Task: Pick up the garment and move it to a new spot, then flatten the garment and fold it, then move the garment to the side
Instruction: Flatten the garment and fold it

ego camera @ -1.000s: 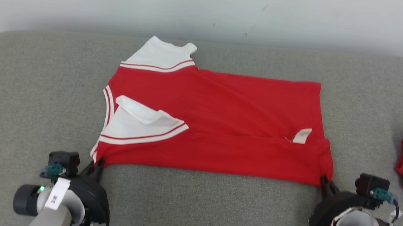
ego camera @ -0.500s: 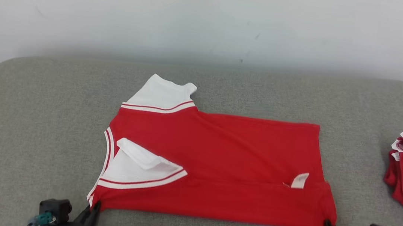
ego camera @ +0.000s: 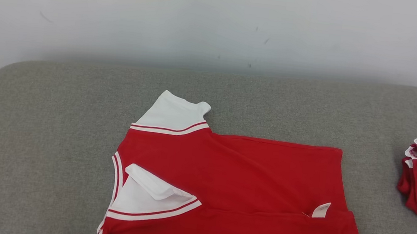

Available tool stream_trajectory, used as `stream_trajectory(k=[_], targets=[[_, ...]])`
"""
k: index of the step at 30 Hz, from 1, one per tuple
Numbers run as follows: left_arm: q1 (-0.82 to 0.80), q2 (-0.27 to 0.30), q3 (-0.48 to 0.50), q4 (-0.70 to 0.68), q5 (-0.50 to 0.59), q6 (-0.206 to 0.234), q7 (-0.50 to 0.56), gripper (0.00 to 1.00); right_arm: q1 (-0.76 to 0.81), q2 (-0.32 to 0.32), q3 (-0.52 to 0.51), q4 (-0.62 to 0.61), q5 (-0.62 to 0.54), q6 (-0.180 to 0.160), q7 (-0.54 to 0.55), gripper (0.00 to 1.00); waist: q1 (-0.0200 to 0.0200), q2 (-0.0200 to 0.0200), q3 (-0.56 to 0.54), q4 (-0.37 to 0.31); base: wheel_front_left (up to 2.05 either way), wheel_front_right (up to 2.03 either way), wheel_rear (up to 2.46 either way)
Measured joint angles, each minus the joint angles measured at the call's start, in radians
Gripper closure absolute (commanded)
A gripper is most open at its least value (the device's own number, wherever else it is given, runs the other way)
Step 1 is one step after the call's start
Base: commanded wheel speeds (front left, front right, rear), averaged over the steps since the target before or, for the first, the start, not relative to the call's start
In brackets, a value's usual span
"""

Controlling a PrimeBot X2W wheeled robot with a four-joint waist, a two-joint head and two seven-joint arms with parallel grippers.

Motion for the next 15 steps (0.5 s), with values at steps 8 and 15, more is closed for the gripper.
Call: stream_trajectory(k=[8,15], targets=[[0.079,0.035,-0.011,-0.127,-0.053,0.0,0.061,1.0,0.096,-0.008,-0.008,-0.129,0.02,-0.048,0.089,1.0,0.0,0.0,0.007,0.01,0.0,0.0,0.0],[0.153,0.066,0.011,-0.221,-0.095,0.0,0.121,1.0,0.139,-0.021,-0.027,-0.209,0.021,-0.087,0.158,1.0,0.0,0.0,0.01,0.014,0.0,0.0,0.0]])
